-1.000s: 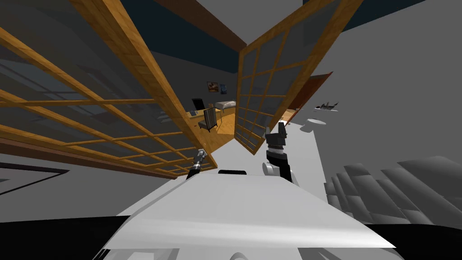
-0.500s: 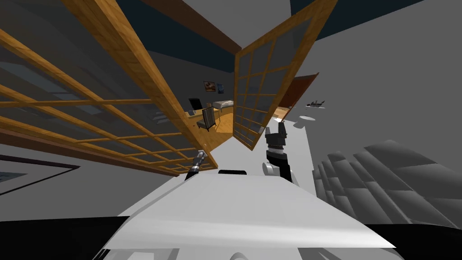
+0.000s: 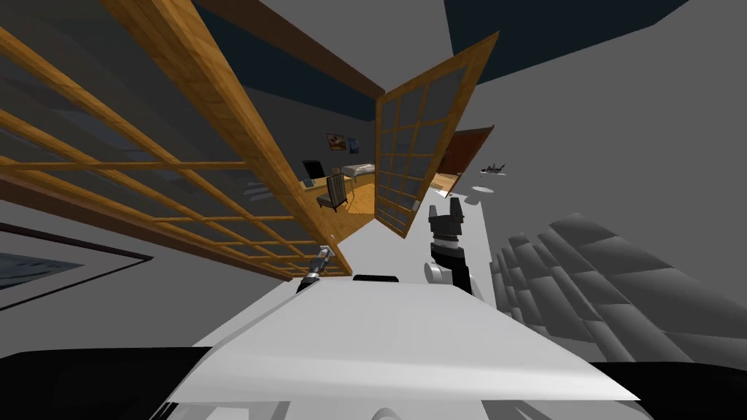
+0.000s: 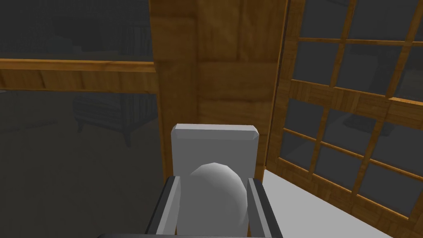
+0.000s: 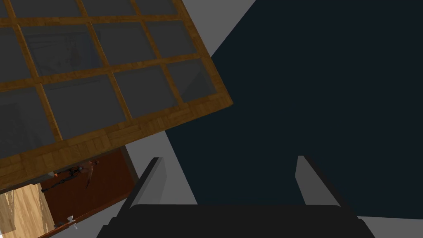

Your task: Pull the door open

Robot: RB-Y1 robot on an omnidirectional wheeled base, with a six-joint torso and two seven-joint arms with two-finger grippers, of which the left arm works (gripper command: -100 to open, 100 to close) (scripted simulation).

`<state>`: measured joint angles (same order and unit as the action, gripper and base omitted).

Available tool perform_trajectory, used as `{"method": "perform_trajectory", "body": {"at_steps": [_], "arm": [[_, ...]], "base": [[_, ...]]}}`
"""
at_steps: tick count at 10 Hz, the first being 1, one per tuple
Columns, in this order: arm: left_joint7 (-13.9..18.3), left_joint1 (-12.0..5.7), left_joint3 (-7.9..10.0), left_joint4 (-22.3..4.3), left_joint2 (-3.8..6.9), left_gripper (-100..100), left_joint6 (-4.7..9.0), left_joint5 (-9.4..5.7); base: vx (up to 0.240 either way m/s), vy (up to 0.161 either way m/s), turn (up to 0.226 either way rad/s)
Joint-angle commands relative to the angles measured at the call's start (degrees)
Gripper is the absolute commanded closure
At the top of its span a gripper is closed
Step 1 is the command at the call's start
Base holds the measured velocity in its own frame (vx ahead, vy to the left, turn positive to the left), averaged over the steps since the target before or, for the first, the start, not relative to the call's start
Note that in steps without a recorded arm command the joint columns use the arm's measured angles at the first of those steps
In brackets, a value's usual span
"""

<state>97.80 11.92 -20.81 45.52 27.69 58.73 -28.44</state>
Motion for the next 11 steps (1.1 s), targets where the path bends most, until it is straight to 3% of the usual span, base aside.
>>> {"method": "perform_trajectory", "body": {"at_steps": [1, 8, 9, 11], "arm": [[0.85, 0.42, -0.68, -0.23, 0.59, 100, 1.37, 0.41], [4.21, 2.18, -3.38, -1.79, 3.13, 100, 6.55, 2.03], [3.86, 2.0, -3.11, -1.57, 2.98, 100, 5.81, 1.86], [4.65, 2.16, -3.82, -2.62, 3.32, 100, 7.17, 2.17]], "base": [[-0.241, 0.045, -0.18], [-0.197, 0.057, -0.131], [-0.085, 0.021, -0.023], [-0.169, 0.047, -0.152]]}}
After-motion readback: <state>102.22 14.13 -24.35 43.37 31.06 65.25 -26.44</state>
